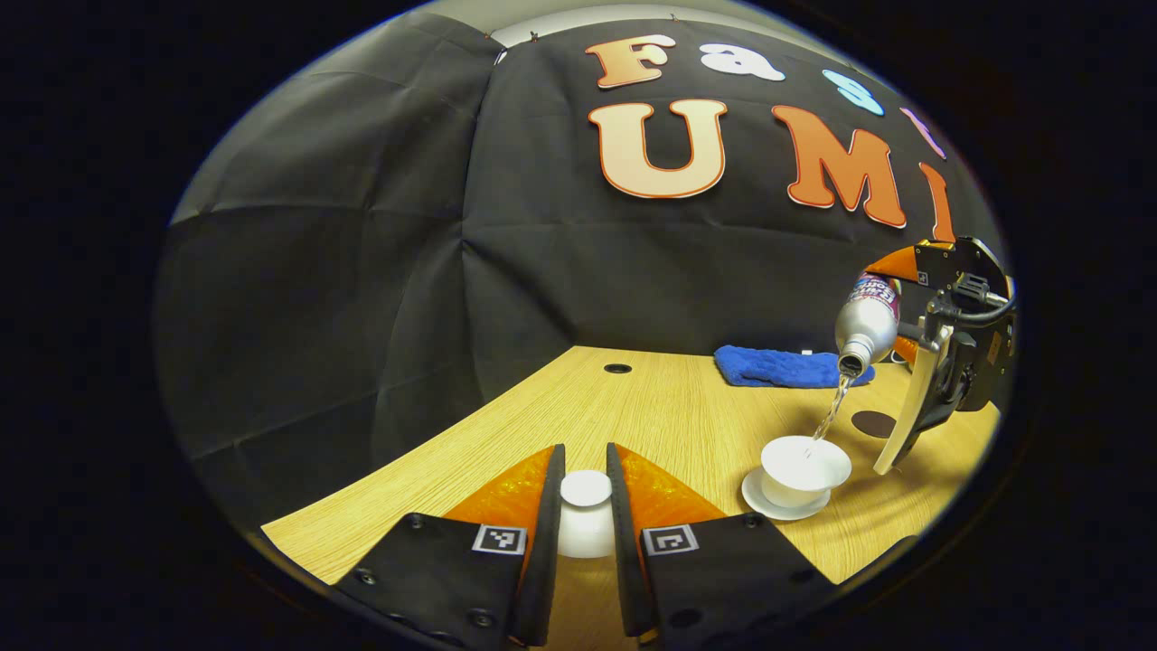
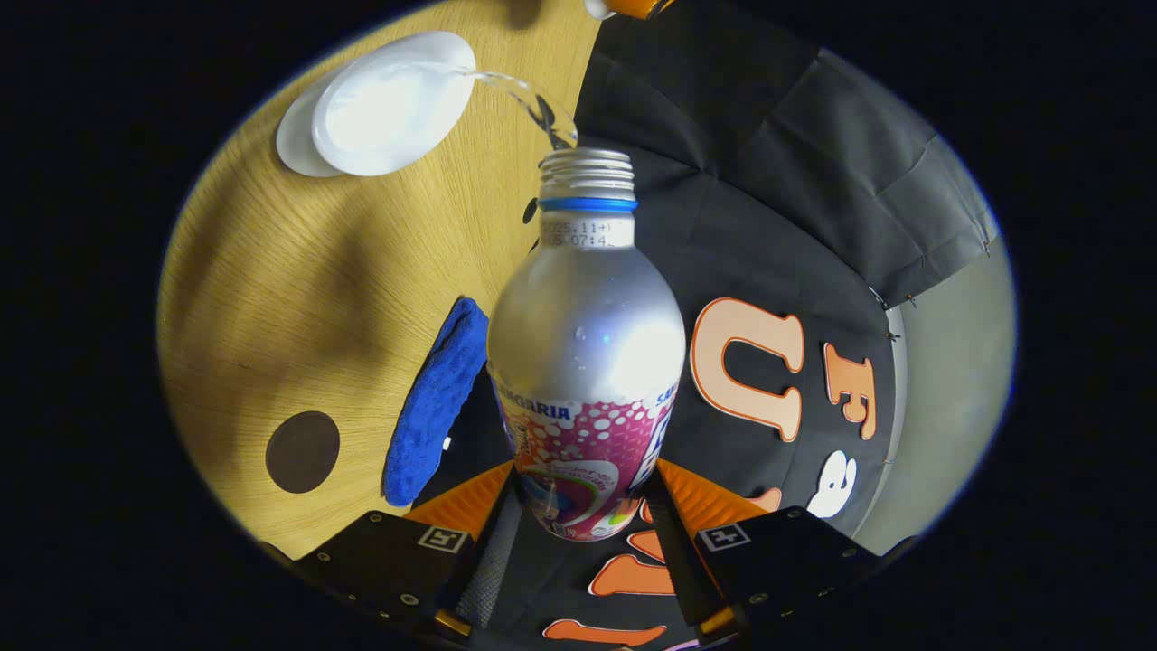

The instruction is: Open the teacup lid with one hand, grasp the water bottle and pour water into the teacup with the other hand; after pouring, place the water bottle on the coaster and then close the teacup lid.

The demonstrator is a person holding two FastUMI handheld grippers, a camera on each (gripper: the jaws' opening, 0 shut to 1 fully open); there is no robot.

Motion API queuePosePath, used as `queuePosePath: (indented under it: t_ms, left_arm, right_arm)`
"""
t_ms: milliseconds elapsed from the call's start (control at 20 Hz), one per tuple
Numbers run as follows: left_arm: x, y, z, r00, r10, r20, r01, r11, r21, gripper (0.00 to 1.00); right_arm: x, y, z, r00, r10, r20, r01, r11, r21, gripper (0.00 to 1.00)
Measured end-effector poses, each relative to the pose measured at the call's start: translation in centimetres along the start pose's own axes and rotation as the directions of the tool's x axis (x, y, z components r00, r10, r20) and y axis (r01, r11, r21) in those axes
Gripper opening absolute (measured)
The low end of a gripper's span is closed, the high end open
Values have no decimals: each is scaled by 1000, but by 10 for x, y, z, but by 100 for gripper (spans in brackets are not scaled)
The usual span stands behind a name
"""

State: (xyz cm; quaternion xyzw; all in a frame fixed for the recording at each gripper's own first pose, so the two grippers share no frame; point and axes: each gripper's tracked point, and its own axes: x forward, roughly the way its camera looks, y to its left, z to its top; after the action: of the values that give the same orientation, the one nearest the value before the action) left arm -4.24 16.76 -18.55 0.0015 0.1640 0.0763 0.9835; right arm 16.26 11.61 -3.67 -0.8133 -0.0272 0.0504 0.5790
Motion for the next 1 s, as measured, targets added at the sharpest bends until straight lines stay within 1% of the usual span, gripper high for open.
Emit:
queuePosePath:
  t_ms: [50,100,150,450,650,1000]
  left_arm:
    - [-1,0,2,1000,0,3,0,1000,2,33]
    - [-2,1,3,1000,1,8,-1,1000,3,29]
    - [-3,0,4,1000,-1,8,1,1000,3,33]
    - [-4,-1,6,1000,-3,14,3,1000,1,33]
    - [-4,-2,7,1000,-8,16,8,1000,-2,33]
    - [-5,0,5,1000,-5,11,5,1000,-4,33]
  right_arm:
    - [1,-3,0,1000,-8,2,8,1000,-10,77]
    - [1,-6,-1,1000,-13,1,13,1000,-18,77]
    - [1,-8,-3,1000,-19,0,19,1000,-22,77]
    - [4,-22,-11,999,-53,-1,53,997,-53,77]
    - [7,-28,-9,997,-74,11,74,994,-79,77]
    - [9,-18,6,997,-52,59,59,989,-135,77]
